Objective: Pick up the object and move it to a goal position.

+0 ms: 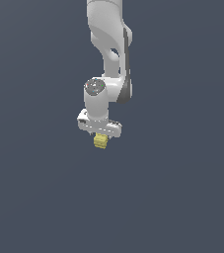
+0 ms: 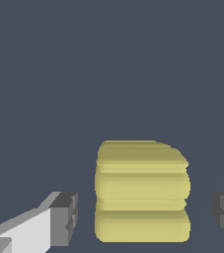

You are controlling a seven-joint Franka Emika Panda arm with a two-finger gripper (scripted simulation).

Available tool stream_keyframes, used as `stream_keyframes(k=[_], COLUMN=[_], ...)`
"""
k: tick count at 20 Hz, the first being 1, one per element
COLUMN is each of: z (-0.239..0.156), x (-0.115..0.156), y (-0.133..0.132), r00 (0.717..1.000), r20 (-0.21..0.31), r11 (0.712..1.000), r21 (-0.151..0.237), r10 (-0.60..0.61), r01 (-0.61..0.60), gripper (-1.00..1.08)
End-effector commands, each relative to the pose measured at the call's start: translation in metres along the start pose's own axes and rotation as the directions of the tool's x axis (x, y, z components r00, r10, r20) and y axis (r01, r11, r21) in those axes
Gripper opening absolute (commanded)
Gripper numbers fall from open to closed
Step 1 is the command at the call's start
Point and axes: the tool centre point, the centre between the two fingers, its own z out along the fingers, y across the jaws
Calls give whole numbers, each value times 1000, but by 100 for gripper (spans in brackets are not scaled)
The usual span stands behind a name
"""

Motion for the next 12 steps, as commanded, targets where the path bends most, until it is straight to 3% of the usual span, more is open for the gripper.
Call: stream_keyframes(k=[1, 10, 11, 12], z=[12, 36, 36, 36], x=[-1, -1, -1, -1], y=[0, 0, 0, 0], r00=[1000, 1000, 1000, 1000], r20=[1, 0, 0, 0], r11=[1000, 1000, 1000, 1000], r21=[0, 0, 0, 0], r10=[1, 2, 2, 2], r01=[-1, -2, -2, -2], gripper=[100, 100, -100, -100])
